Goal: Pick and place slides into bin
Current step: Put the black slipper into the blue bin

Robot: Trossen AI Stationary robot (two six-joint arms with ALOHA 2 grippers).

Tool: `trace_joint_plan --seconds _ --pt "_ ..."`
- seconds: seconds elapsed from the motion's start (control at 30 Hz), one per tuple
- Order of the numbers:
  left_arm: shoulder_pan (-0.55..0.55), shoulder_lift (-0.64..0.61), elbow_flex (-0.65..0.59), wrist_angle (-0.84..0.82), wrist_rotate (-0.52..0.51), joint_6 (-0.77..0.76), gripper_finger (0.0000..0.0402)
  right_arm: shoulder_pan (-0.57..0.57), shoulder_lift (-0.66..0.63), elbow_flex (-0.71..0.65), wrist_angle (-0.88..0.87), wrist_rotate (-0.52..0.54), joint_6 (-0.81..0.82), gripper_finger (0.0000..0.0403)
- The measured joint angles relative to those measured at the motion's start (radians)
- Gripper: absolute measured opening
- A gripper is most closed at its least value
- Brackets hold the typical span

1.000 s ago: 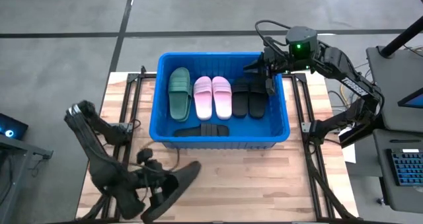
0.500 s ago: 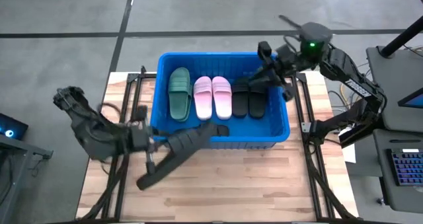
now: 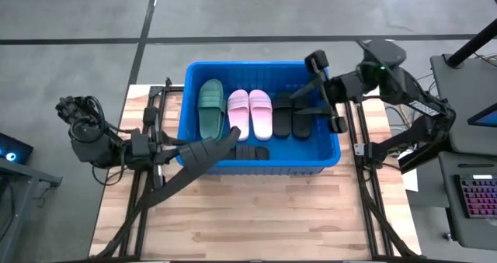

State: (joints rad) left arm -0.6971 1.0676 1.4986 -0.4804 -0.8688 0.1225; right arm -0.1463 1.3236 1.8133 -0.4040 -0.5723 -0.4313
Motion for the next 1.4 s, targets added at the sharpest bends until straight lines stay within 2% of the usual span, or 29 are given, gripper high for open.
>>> trace_joint_plan --seconds 0.1,0.2,0.37,0.43,0.6,0.83,0.93,1.1,1.4 --pt "0.0 0.014 0.0 0.0 0.012 0.042 0.0 0.0 0.016 0.0 -0.004 0.001 0.0 0.0177" --pt "0.002 0.026 0.002 -0.001 0.087 0.049 0.0 0.001 0.026 -0.001 -0.003 0.041 -0.031 0.0187" --pt "0.01 0.038 0.007 0.003 0.197 0.043 0.0 0.002 0.06 -0.001 -0.003 0.039 -0.034 0.0182" --pt "0.011 0.039 0.005 0.0 0.234 0.041 0.0 0.005 0.079 -0.001 -0.014 0.004 0.004 0.0177" --pt "0.011 0.062 0.002 0.002 0.259 -0.009 0.0 0.031 0.127 -0.001 -0.068 -0.036 0.049 0.0172" --pt "0.01 0.118 0.0 -0.009 0.39 -0.069 0.0 0.08 0.18 -0.002 -0.07 -0.072 0.08 0.0171" --pt "0.01 0.127 0.0 -0.013 0.389 -0.091 0.0 0.126 0.202 -0.002 -0.07 -0.108 0.057 0.0171" --pt "0.011 0.151 -0.001 -0.015 0.388 -0.092 0.0 0.197 0.25 -0.002 -0.049 -0.11 -0.014 0.0168" --pt "0.039 0.181 -0.001 0.002 0.392 -0.184 0.0 0.205 0.343 -0.002 0.038 -0.108 0.046 0.0164"
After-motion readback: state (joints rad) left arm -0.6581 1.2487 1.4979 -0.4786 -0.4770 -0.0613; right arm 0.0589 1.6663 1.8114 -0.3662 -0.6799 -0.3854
